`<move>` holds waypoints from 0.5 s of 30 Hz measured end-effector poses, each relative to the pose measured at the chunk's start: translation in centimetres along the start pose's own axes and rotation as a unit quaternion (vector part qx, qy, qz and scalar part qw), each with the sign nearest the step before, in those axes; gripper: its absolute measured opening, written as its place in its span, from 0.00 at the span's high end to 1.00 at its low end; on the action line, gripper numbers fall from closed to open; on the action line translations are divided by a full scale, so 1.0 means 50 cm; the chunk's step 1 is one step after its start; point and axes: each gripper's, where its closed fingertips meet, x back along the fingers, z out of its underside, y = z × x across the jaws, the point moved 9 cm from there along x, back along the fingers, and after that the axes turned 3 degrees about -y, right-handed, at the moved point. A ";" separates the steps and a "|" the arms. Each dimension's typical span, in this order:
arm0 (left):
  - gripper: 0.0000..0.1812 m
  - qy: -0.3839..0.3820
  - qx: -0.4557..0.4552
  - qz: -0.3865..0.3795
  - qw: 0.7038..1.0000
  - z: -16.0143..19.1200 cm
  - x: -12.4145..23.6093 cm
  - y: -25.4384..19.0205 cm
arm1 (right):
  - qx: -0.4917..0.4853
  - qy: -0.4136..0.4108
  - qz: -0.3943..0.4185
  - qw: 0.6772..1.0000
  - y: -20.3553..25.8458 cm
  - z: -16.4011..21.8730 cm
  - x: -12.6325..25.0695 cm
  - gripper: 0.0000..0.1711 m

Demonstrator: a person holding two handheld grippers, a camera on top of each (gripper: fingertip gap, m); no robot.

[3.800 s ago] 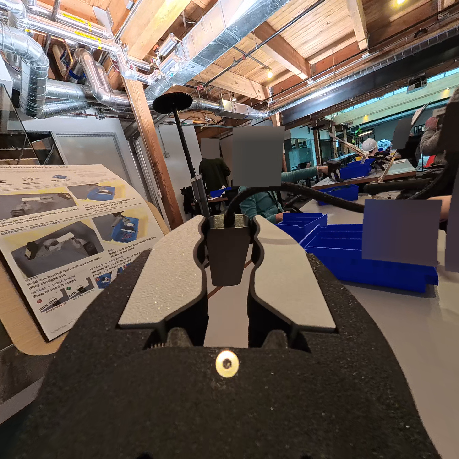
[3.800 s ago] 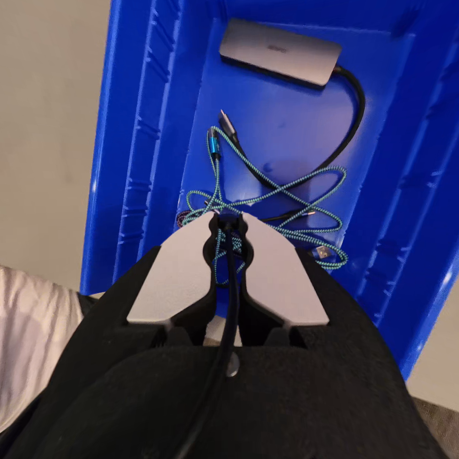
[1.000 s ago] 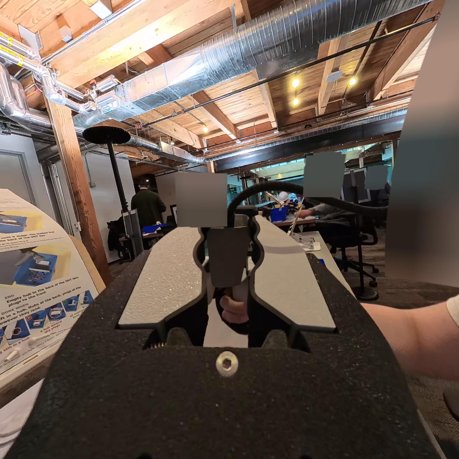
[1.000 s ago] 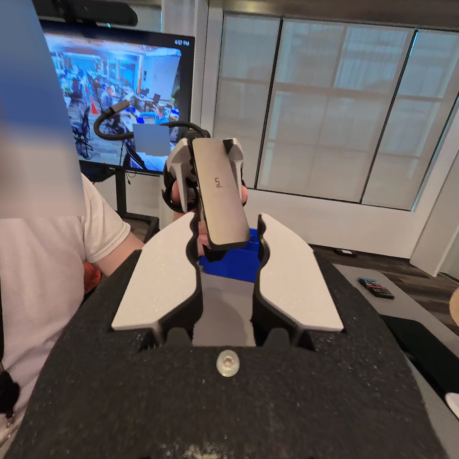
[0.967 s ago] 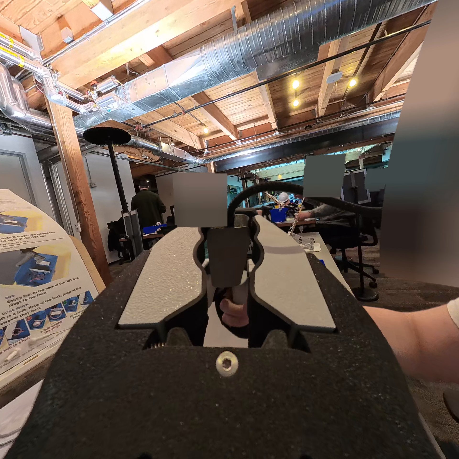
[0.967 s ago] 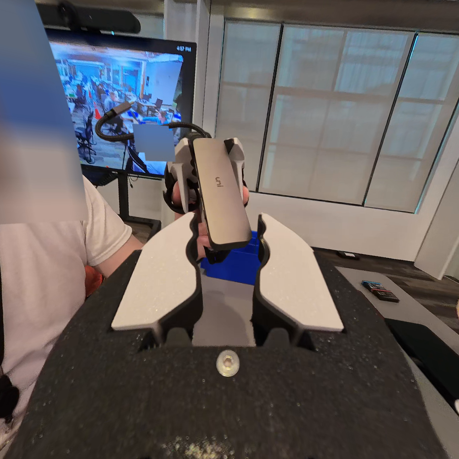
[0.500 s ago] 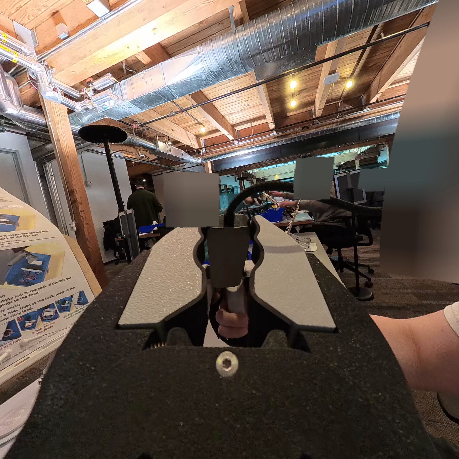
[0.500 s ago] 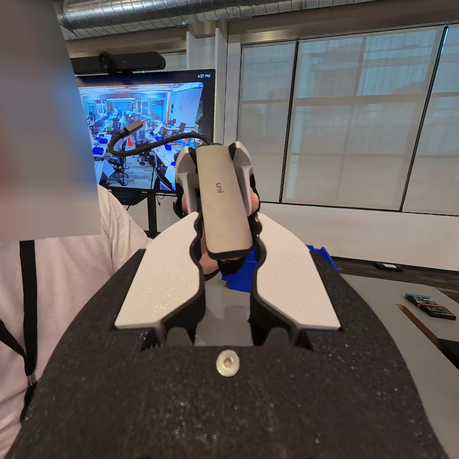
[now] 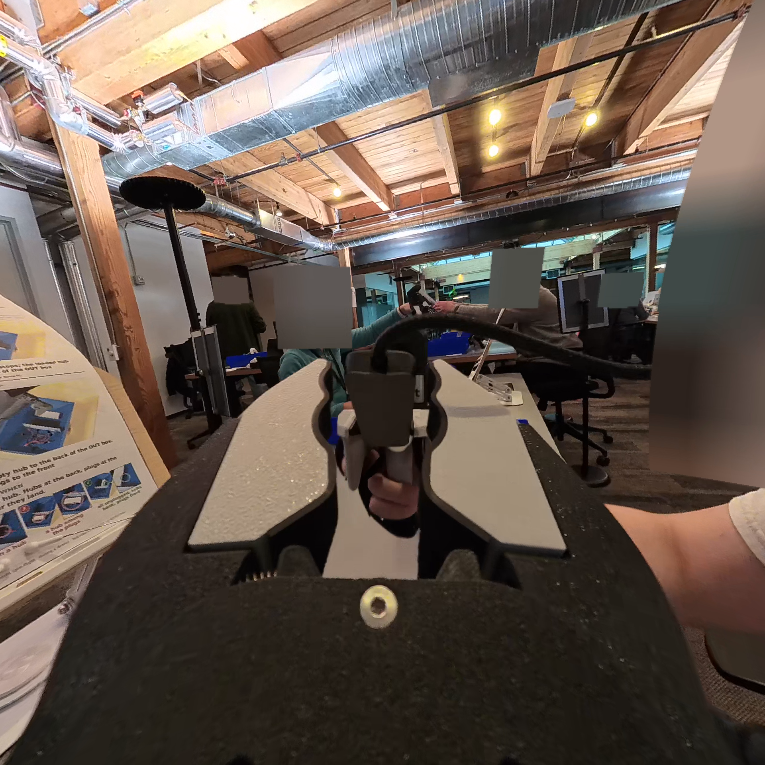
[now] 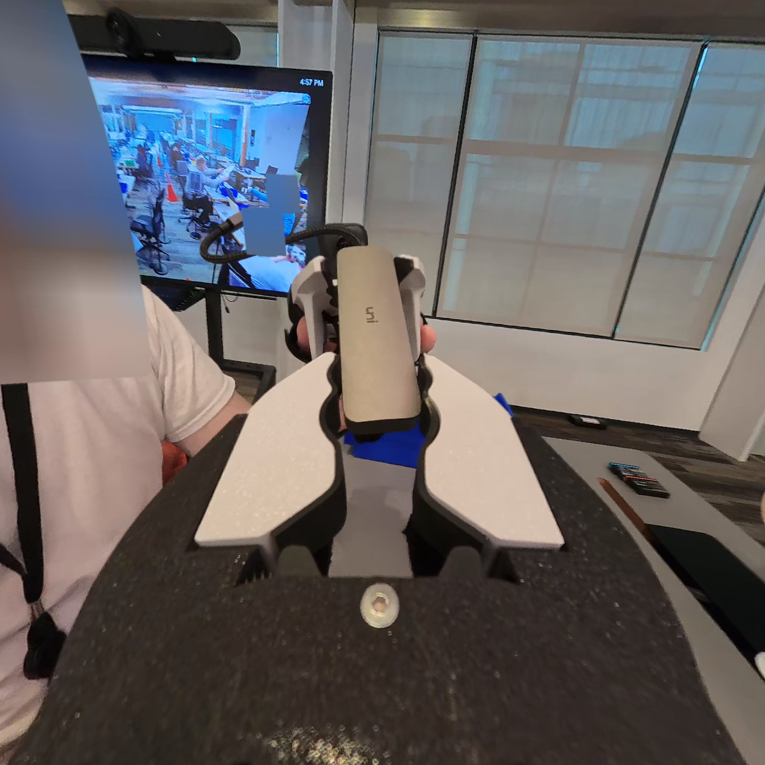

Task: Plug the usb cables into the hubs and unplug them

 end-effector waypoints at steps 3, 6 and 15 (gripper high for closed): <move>0.71 0.007 -0.002 0.001 1.000 -0.003 0.000 0.000 | 0.024 0.003 0.019 1.000 0.009 -0.029 0.019 0.80; 0.69 0.033 -0.004 0.013 0.999 0.003 -0.002 -0.001 | 0.047 0.021 0.042 0.998 0.020 -0.064 0.045 0.80; 0.71 0.083 -0.017 0.014 0.996 0.013 0.020 0.011 | 0.098 0.241 0.197 0.945 0.116 -0.245 0.303 0.80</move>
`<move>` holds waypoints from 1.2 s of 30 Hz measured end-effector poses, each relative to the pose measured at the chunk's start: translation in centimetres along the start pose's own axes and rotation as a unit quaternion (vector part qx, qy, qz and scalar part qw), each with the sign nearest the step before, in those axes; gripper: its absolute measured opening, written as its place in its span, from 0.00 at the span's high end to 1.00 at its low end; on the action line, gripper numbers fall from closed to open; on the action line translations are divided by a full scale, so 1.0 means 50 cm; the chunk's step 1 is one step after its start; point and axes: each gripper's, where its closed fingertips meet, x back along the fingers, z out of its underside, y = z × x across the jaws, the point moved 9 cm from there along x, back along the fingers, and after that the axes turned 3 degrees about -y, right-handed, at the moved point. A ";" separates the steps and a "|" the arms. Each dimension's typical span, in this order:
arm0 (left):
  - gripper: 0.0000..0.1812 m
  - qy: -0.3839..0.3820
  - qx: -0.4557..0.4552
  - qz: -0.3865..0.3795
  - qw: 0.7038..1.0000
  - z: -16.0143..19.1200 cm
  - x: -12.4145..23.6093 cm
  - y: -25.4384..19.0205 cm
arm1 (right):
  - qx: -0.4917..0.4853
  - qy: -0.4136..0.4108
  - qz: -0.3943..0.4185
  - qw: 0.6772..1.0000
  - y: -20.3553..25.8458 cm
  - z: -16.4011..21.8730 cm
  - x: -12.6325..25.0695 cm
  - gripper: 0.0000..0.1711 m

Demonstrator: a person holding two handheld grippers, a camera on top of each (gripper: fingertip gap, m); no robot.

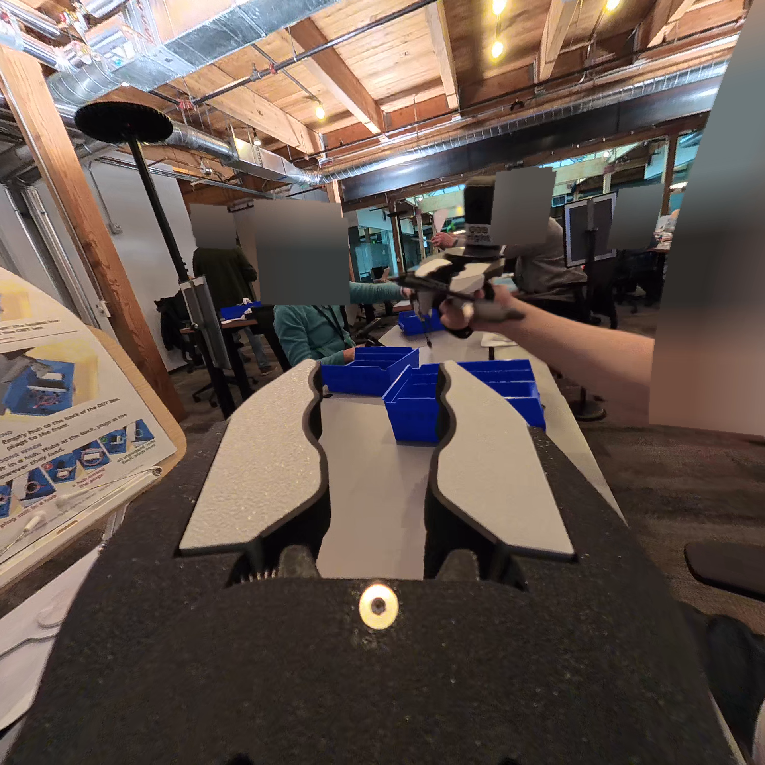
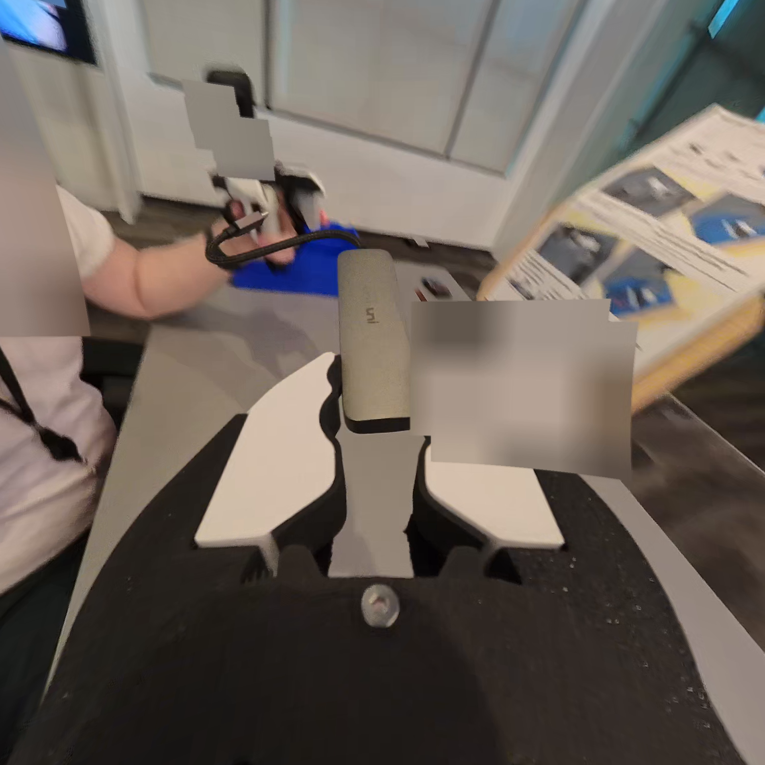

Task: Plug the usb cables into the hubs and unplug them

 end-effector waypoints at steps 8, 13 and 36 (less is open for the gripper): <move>0.73 0.004 -0.008 -0.045 0.999 -0.007 0.010 0.001 | -0.034 0.219 0.187 0.957 -0.082 0.080 0.380 0.80; 0.73 0.031 -0.027 -0.075 0.996 -0.024 -0.002 -0.022 | -0.048 0.292 0.230 0.927 -0.128 0.163 0.490 0.80; 0.74 0.044 -0.064 -0.106 0.991 -0.049 -0.068 -0.085 | -0.074 0.434 0.101 0.892 -0.197 0.420 0.418 0.79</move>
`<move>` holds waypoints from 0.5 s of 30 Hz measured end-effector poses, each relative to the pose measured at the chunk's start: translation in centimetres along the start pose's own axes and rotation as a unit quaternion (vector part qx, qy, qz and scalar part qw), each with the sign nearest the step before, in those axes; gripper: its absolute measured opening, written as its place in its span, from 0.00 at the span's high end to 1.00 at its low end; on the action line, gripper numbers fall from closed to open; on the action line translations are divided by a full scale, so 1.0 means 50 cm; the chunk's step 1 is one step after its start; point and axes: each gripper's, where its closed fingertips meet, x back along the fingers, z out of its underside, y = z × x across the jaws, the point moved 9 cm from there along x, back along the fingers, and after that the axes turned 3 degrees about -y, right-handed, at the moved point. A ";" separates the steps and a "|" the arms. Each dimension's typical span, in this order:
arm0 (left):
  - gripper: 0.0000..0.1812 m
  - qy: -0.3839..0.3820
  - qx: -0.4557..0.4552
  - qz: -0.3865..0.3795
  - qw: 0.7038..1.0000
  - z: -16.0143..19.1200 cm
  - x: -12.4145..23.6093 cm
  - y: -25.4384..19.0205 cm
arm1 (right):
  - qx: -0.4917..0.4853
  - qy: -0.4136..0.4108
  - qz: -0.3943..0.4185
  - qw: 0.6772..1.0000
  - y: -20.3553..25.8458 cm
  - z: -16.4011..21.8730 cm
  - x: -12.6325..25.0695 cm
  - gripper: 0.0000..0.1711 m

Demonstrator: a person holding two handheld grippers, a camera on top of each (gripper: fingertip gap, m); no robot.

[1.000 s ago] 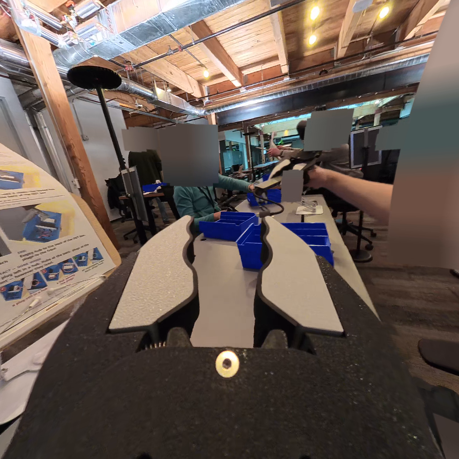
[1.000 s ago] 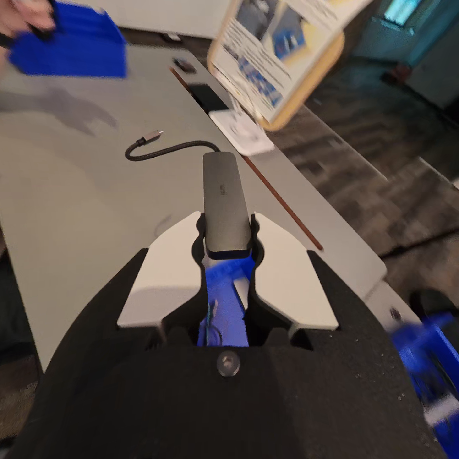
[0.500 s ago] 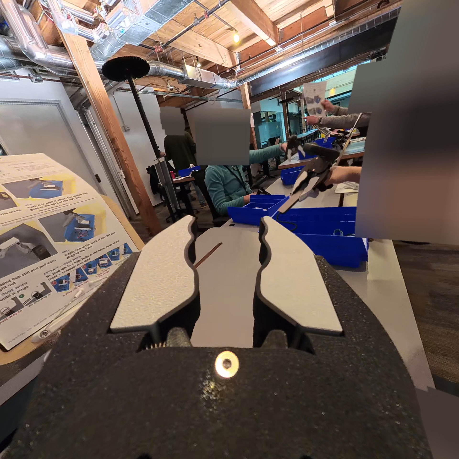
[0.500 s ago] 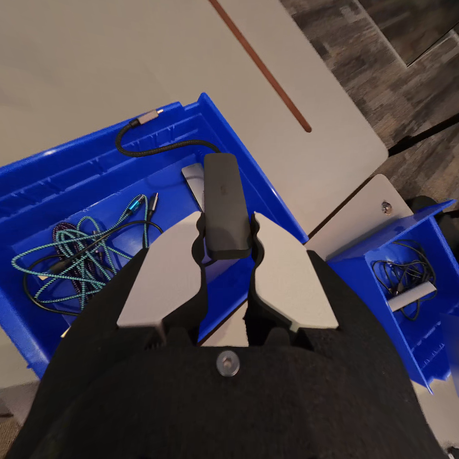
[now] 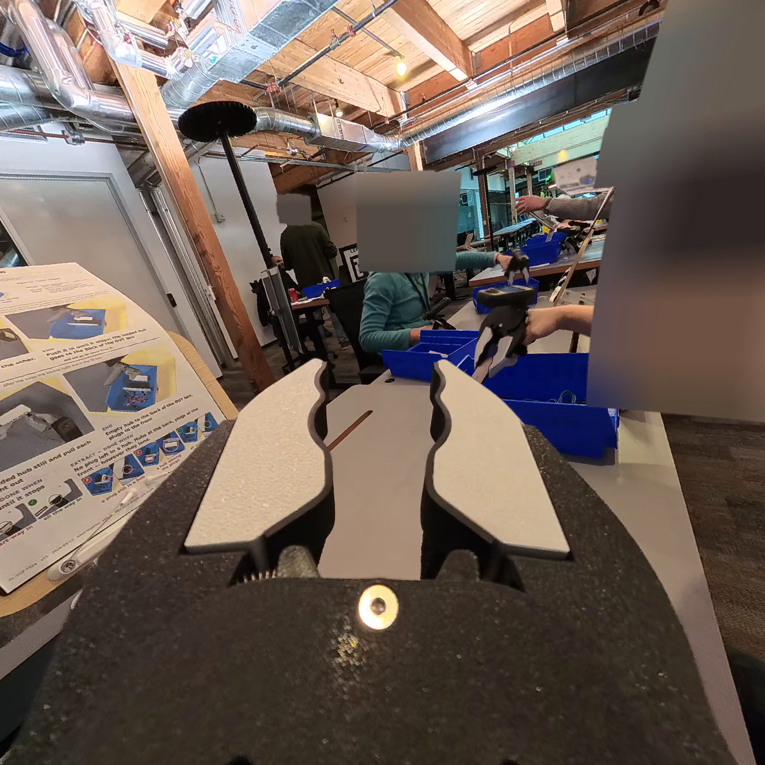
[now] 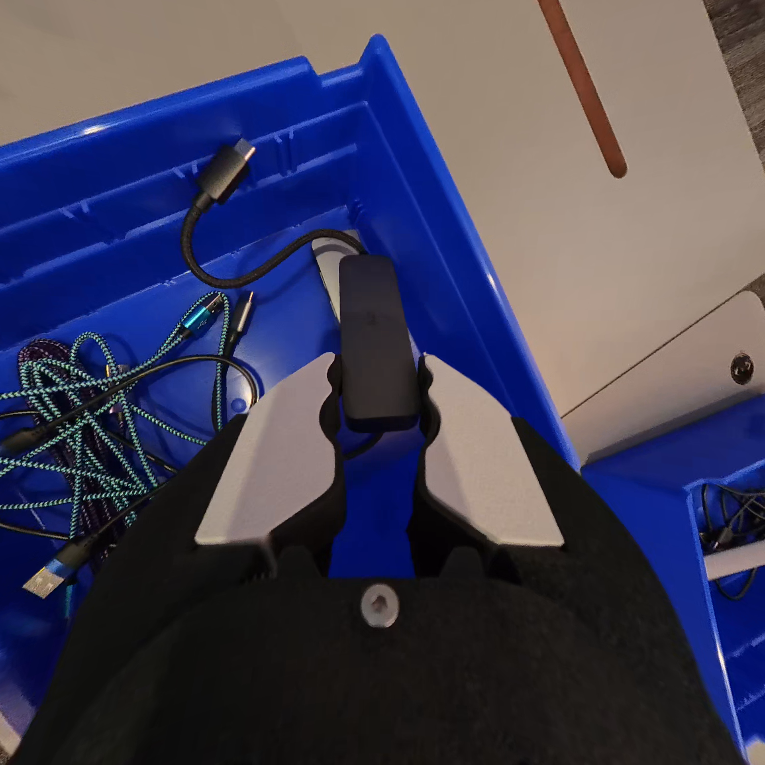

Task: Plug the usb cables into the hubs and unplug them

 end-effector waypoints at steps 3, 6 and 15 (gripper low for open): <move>0.74 0.003 -0.007 -0.005 1.000 -0.002 0.008 -0.004 | 0.009 0.001 -0.008 1.000 0.000 -0.009 -0.021 0.79; 0.74 0.004 -0.010 -0.012 1.000 -0.005 0.018 -0.006 | 0.021 0.016 -0.009 1.000 -0.001 -0.006 -0.045 0.79; 0.75 0.004 -0.011 -0.024 1.000 -0.008 0.037 -0.008 | 0.055 0.039 -0.006 0.998 -0.003 -0.001 -0.066 0.79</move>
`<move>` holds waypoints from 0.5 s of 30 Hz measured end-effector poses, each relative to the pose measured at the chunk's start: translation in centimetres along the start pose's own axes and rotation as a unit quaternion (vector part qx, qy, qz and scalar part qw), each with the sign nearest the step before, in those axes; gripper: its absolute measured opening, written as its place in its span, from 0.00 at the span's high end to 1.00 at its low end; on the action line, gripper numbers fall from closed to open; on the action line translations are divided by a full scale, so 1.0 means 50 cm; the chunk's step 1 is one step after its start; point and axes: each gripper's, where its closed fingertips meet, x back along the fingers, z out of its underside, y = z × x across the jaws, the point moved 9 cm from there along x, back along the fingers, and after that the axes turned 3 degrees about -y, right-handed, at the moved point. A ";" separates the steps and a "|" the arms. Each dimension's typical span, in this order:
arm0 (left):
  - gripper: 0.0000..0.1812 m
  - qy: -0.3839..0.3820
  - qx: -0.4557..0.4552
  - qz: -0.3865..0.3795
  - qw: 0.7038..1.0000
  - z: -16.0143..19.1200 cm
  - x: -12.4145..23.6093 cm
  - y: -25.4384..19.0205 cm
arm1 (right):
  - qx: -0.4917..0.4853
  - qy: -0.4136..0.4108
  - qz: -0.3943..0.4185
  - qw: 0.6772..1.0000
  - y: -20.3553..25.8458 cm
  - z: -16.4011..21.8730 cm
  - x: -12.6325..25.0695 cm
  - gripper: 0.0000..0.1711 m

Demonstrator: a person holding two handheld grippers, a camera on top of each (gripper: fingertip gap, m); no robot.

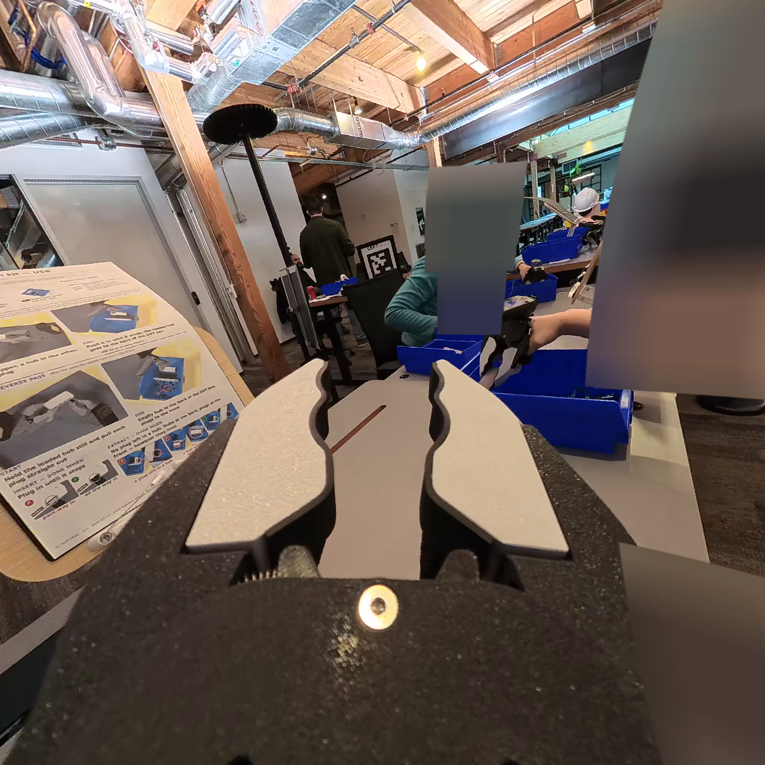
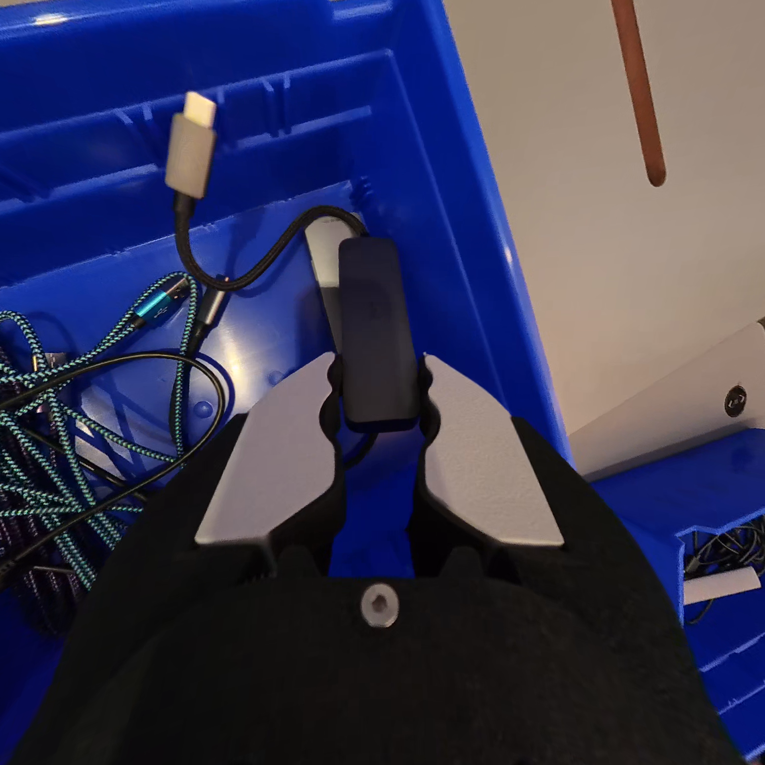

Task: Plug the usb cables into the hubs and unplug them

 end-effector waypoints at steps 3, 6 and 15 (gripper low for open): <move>0.75 -0.002 0.001 -0.003 1.000 0.001 0.000 0.001 | 0.004 -0.009 -0.016 1.000 0.004 -0.010 -0.003 0.80; 0.75 -0.004 0.000 -0.002 1.000 0.000 -0.003 -0.003 | 0.000 -0.002 -0.042 0.999 0.007 -0.016 -0.012 0.79; 0.75 -0.005 -0.006 -0.005 1.000 -0.007 0.001 -0.005 | 0.011 0.093 -0.062 0.994 0.007 -0.006 -0.044 0.80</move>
